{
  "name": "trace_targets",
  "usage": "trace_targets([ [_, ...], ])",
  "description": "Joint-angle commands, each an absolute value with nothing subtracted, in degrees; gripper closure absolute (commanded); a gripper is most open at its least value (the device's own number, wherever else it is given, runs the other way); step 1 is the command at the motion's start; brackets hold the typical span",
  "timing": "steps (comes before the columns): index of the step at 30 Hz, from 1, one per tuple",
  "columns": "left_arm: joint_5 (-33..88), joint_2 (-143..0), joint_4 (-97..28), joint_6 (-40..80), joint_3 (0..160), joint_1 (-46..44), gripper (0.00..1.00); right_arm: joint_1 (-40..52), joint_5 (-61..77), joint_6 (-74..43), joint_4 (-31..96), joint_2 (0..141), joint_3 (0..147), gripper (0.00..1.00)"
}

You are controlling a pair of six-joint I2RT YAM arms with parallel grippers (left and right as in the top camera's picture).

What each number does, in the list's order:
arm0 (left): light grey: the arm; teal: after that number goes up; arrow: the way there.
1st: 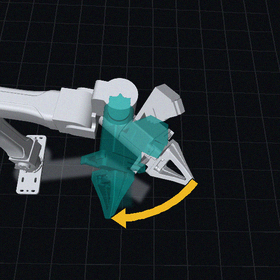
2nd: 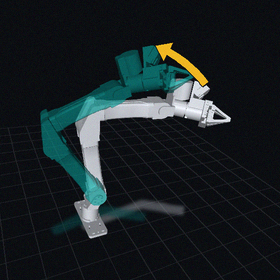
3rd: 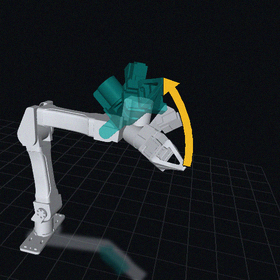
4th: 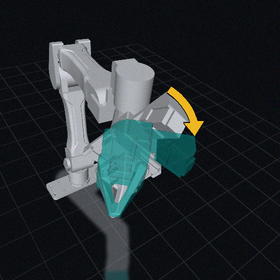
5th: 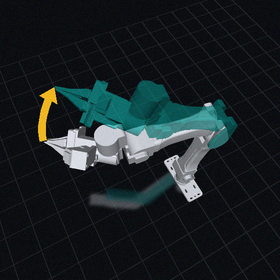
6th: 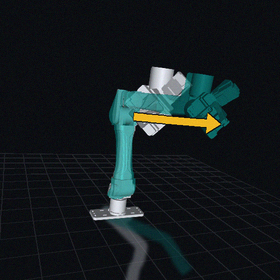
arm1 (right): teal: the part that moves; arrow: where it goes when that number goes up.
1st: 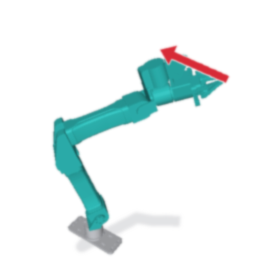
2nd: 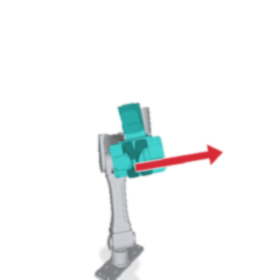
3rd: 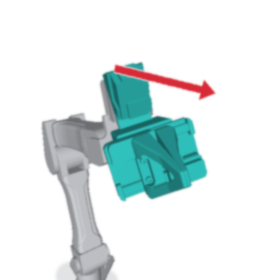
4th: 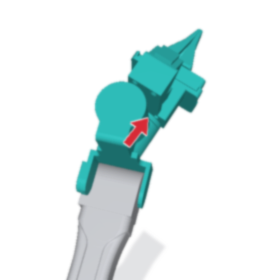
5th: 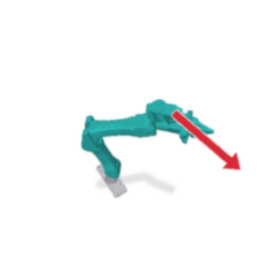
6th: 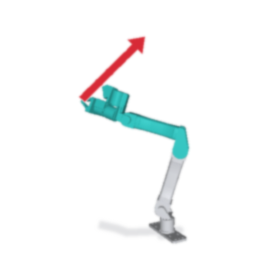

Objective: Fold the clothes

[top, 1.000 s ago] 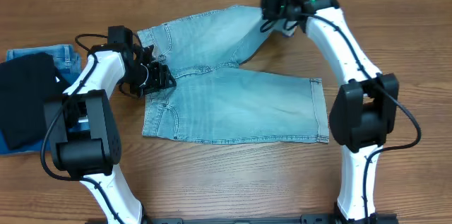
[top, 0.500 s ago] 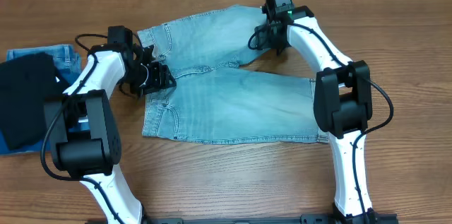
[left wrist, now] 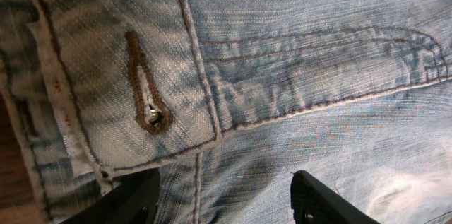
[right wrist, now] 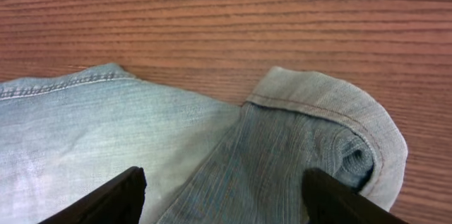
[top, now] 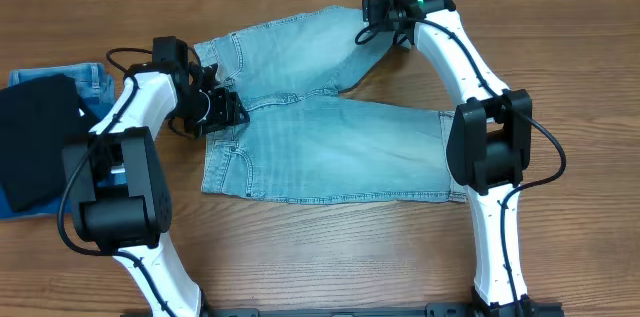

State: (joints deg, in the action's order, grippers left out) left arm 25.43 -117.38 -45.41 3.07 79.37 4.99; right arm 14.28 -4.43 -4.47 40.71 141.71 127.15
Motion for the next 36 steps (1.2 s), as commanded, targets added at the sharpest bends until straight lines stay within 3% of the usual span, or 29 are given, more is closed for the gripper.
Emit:
trace_targets([
  [1, 23.38, -118.78, -45.71, 3.4, 78.24, 5.58, 0.37, 14.17, -4.84, -4.78, 40.27, 145.25, 127.57, 0.24],
  [11, 23.38, -118.78, -45.8, 3.4, 78.24, 5.58, 0.36, 14.17, -4.89, -4.78, 42.76, 148.9, 127.55, 0.25],
  [12, 23.38, -118.78, -45.82, 3.4, 78.24, 5.58, 0.37, 14.17, -4.89, -4.75, 43.29, 148.9, 127.55, 0.39],
  [14, 23.38, -118.78, -45.8, 3.4, 78.24, 5.58, 0.37, 14.17, -4.91, -4.78, 44.1, 148.9, 127.57, 0.76],
  [15, 23.38, -118.78, -45.8, 3.4, 78.24, 5.58, 0.37, 14.17, -4.91, -4.78, 44.51, 148.83, 127.59, 0.81],
  [18, 23.38, -118.78, -45.8, 3.4, 78.24, 5.58, 0.37, 14.17, -5.5, -4.75, 46.39, 147.28, 128.09, 0.77],
  [20, 23.38, -118.78, -45.8, 3.4, 78.24, 5.58, 0.37, 14.17, -7.77, -4.75, 47.27, 144.03, 128.14, 0.79],
  [22, 23.35, -118.78, -45.78, 3.36, 78.24, 5.58, 0.37, 14.17, -9.02, -4.75, 48.77, 140.33, 128.14, 0.96],
  [26, 23.35, -118.78, -45.8, 3.18, 78.24, 5.61, 0.37, 14.17, -8.95, -6.44, 61.58, 133.4, 128.14, 0.96],
  [29, 23.38, -118.78, -45.8, 2.94, 78.24, 5.58, 0.37, 13.8, -8.82, -13.56, 78.65, 132.11, 128.11, 0.93],
  [31, 23.38, -118.78, -45.74, 2.94, 78.24, 5.58, 0.37, 13.74, -5.06, -14.13, 88.38, 132.11, 127.42, 0.48],
  [33, 23.38, -118.78, -45.39, 2.96, 78.24, 5.58, 0.37, 13.74, -4.89, -11.51, 93.38, 132.11, 126.85, 0.44],
  [35, 23.4, -118.78, -45.21, 2.96, 78.24, 5.58, 0.36, 13.54, -6.07, -8.49, 92.64, 132.11, 126.69, 0.29],
  [36, 23.4, -118.78, -45.25, 2.98, 78.24, 5.58, 0.37, 13.19, -7.38, -8.56, 92.03, 132.11, 126.69, 0.28],
])
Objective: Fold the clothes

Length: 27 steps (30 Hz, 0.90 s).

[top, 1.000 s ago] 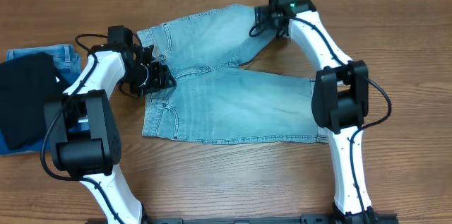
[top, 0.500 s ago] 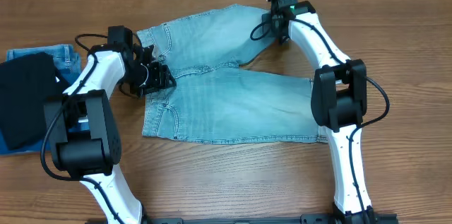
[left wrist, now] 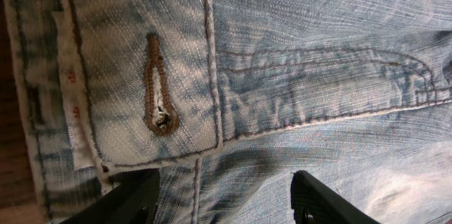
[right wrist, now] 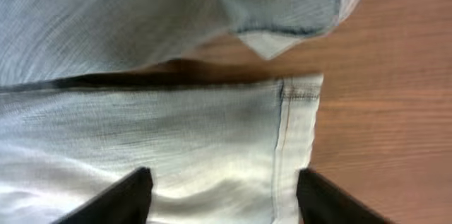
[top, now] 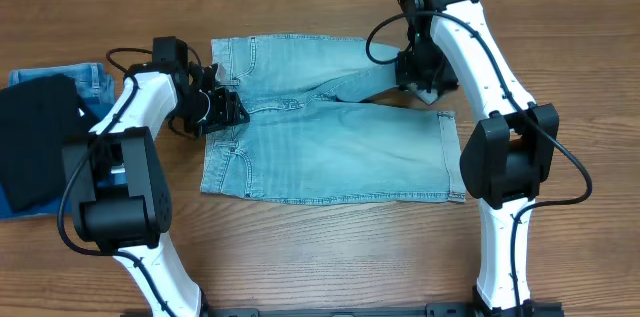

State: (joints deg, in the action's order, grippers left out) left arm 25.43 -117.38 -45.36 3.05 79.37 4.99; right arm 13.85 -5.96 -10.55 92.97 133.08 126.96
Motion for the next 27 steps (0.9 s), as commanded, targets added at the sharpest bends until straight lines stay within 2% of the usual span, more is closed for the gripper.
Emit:
trace_targets([
  [1, 23.4, -118.78, -45.43, 2.96, 78.24, 5.58, 0.37, 12.56, -7.44, -8.88, 91.46, 132.11, 126.72, 0.28],
  [5, 23.4, -118.78, -45.8, 2.98, 78.24, 5.58, 0.37, 8.34, -4.03, -15.55, 86.24, 132.11, 126.69, 0.24],
  [10, 23.4, -118.78, -45.84, 2.98, 78.24, 5.58, 0.37, 1.85, 21.89, -15.0, 73.73, 132.11, 126.69, 0.21],
  [13, 23.42, -118.78, -46.06, 3.01, 78.24, 5.58, 0.37, 0.36, 18.79, -15.07, 67.81, 132.14, 126.69, 0.2],
  [25, 23.4, -118.78, -47.81, 3.01, 78.24, 5.58, 0.37, 0.36, 16.27, -11.68, 65.08, 145.05, 126.58, 0.12],
  [26, 23.4, -118.78, -47.94, 3.01, 78.24, 5.58, 0.37, 0.36, 16.58, -11.49, 65.06, 145.69, 126.58, 0.18],
  [27, 23.4, -118.78, -48.01, 3.01, 78.24, 5.58, 0.37, 0.36, 16.6, -11.44, 65.12, 145.69, 126.58, 0.37],
])
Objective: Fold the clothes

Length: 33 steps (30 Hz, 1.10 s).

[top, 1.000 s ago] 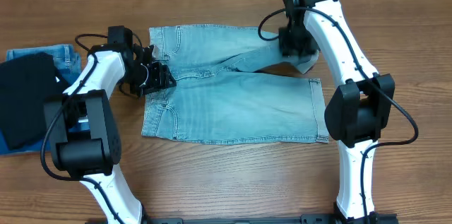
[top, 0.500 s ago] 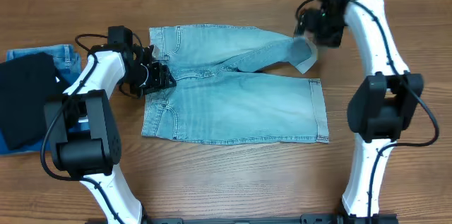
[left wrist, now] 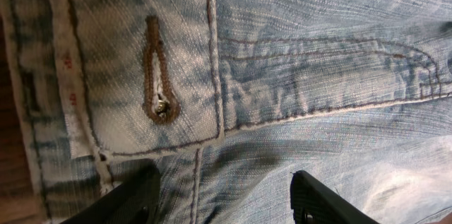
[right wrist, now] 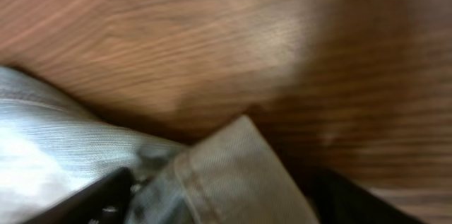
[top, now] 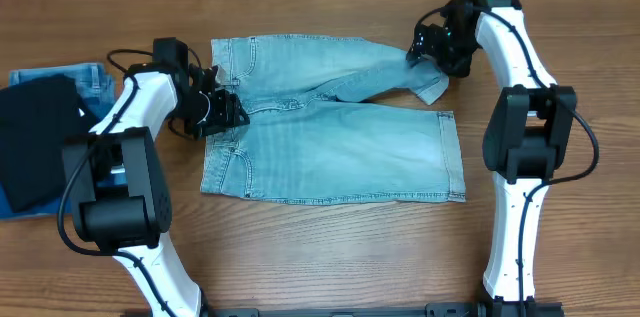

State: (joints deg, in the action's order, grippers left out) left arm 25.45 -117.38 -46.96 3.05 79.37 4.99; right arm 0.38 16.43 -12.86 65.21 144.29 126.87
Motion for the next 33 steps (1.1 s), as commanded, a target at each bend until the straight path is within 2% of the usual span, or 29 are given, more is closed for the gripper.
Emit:
trace_targets([
  [1, 23.4, -118.78, -48.03, 3.01, 78.24, 5.58, 0.37, 0.36, 17.26, -10.07, 65.08, 145.6, 126.65, 0.59],
  [2, 23.4, -118.78, -48.01, 3.01, 78.24, 5.58, 0.37, 0.36, 18.2, -8.82, 65.17, 145.29, 127.04, 0.81],
  [3, 23.4, -118.78, -48.01, 3.01, 78.24, 5.58, 0.37, 0.36, 18.5, -8.51, 65.23, 144.81, 127.92, 0.96],
  [8, 23.4, -118.78, -48.69, 2.98, 78.24, 5.58, 0.37, 0.25, 18.44, -6.17, 62.15, 140.16, 144.9, 0.96],
  [10, 23.4, -118.78, -49.25, 2.98, 78.24, 5.58, 0.37, 0.25, 14.06, -5.43, 64.14, 139.7, 155.61, 0.86],
  [11, 23.4, -118.78, -49.34, 2.98, 78.24, 5.58, 0.37, 0.25, 11.64, -5.48, 70.17, 139.7, 157.58, 0.83],
  [12, 23.4, -118.78, -49.28, 2.98, 78.24, 5.58, 0.37, 0.25, 10.74, -5.48, 74.74, 139.7, 157.58, 0.69],
  [14, 23.4, -118.78, -49.23, 2.98, 78.24, 5.58, 0.37, 0.25, 5.5, -5.5, 88.2, 140.33, 156.4, 0.63],
  [15, 23.4, -118.78, -49.23, 2.96, 78.24, 5.58, 0.37, 0.25, 1.74, -5.5, 92.73, 140.57, 154.52, 0.57],
  [17, 23.38, -118.78, -49.23, 2.96, 78.24, 5.58, 0.37, 0.1, -4.78, -5.5, 96.27, 140.57, 150.58, 0.51],
  [21, 23.4, -118.78, -49.45, 2.98, 78.24, 5.58, 0.37, -0.19, -5.28, -5.48, 96.12, 140.57, 144.07, 0.46],
  [26, 23.4, -118.78, -49.47, 2.98, 78.24, 5.58, 0.37, -0.19, -3.6, -5.5, 92.07, 140.57, 143.63, 0.29],
  [29, 23.42, -118.78, -49.65, 2.98, 78.24, 5.58, 0.37, -0.19, 3.01, -4.01, 86.78, 140.9, 143.61, 0.26],
  [33, 23.4, -118.78, -49.76, 2.98, 78.24, 5.58, 0.37, -0.21, 3.33, -4.03, 82.94, 143.63, 141.14, 0.26],
])
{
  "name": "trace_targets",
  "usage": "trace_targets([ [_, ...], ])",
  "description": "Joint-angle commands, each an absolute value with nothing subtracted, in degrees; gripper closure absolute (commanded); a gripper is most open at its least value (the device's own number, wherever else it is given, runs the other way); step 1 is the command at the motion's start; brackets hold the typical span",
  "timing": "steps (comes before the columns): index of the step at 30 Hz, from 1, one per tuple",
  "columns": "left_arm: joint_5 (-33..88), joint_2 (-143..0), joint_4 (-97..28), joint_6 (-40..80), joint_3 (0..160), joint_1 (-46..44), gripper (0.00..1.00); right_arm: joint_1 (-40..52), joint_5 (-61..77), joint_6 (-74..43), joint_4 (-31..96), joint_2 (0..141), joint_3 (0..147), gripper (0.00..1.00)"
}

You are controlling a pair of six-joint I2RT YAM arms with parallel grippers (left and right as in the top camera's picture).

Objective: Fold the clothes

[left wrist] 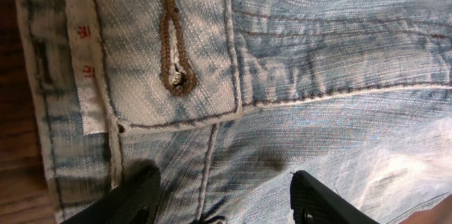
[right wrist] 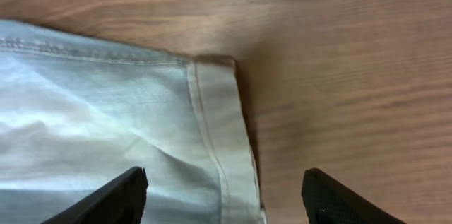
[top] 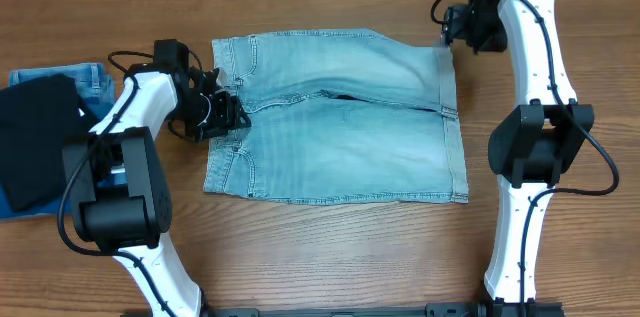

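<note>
Light blue denim shorts (top: 340,127) lie flat on the table, waistband to the left and both legs pointing right, side by side. My left gripper (top: 222,115) sits low over the waistband near the buttonhole (left wrist: 173,47). Its fingers are spread wide on the denim, so the left gripper (left wrist: 226,203) is open. My right gripper (top: 457,32) hovers at the far right corner of the far leg. In the right wrist view the hem corner (right wrist: 212,83) lies flat on the wood below the right gripper (right wrist: 226,196), which is open and holds nothing.
At the left edge of the wooden table (top: 300,257) sits a pile of folded clothes, dark cloth (top: 35,137) on top of blue denim (top: 95,82). Both arm bases stand at the near edge.
The far leg was bunched and slanting below my right gripper. Now it lies flat and straight, its hem in line with the near leg's. The right gripper sits further back and right, clear of the cloth.
At first the far leg lay turned back toward the table's far middle, my right gripper at its hem. Then the leg hung from that gripper further right, then nearer the right end. Now it lies spread out. My left gripper stayed at the waistband throughout.
</note>
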State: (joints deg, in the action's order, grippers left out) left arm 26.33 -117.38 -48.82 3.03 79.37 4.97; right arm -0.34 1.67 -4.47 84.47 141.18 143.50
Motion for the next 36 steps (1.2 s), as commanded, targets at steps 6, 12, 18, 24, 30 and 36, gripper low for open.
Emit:
trace_targets([
  [6, 23.4, -118.78, -49.76, 2.98, 78.24, 5.56, 0.37, -0.19, 5.34, -4.08, 77.78, 150.04, 140.18, 0.27],
  [12, 23.42, -118.78, -49.82, 3.01, 78.24, 5.56, 0.37, -0.19, 9.28, -4.71, 69.82, 150.56, 140.18, 0.96],
  [18, 23.4, -118.78, -51.92, 2.98, 78.24, 5.54, 0.37, -1.87, 5.17, -12.08, 55.86, 150.56, 140.31, 0.94],
  [24, 23.4, -118.78, -52.31, 3.01, 78.24, 5.54, 0.37, -4.99, 5.26, -11.99, 51.66, 150.54, 140.33, 0.52],
  [30, 23.38, -118.78, -52.23, 3.01, 78.24, 5.54, 0.37, -5.45, 12.29, -8.51, 61.36, 150.34, 144.64, 0.44],
  [36, 23.4, -118.78, -52.36, 3.01, 78.24, 5.54, 0.37, -5.61, 11.94, -8.54, 63.55, 150.34, 151.13, 0.43],
])
